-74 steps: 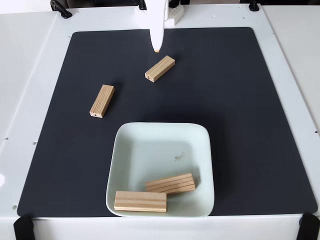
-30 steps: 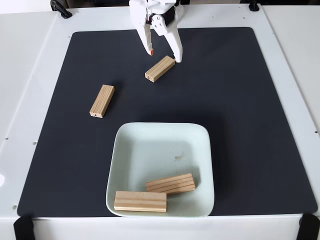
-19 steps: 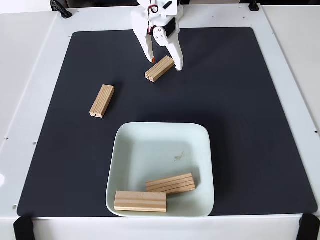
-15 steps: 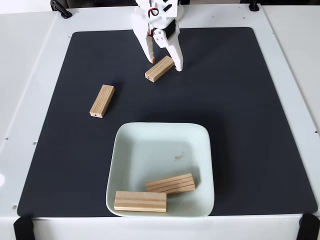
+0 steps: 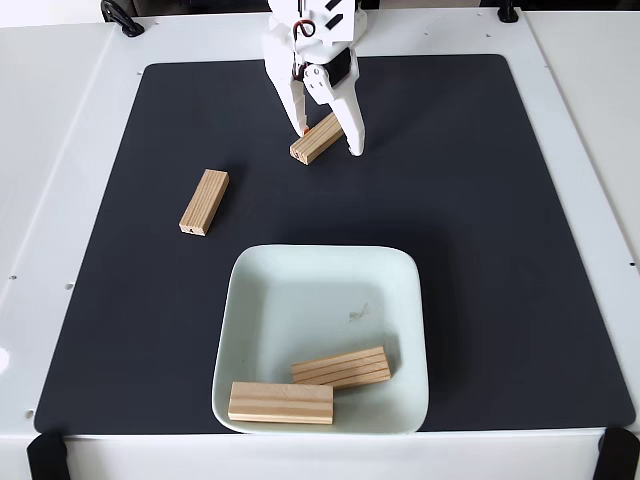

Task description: Pick up the wooden block and place them on the plate.

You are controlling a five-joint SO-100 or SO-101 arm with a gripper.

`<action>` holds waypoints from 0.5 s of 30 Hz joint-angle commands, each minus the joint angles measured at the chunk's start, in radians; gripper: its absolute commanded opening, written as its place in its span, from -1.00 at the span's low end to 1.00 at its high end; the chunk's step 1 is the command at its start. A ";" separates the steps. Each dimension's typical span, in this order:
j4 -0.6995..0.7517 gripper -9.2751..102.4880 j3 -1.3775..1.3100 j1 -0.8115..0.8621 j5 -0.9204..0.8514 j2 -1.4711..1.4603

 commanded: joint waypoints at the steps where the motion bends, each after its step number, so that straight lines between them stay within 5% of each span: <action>1: -0.014 -0.22 -0.037 0.000 0.006 0.000; 4: -0.014 -0.35 -0.037 0.000 0.006 0.000; 9: -0.015 -0.84 -0.034 0.000 0.012 0.000; 15: -0.015 -0.84 -0.025 0.000 0.008 0.002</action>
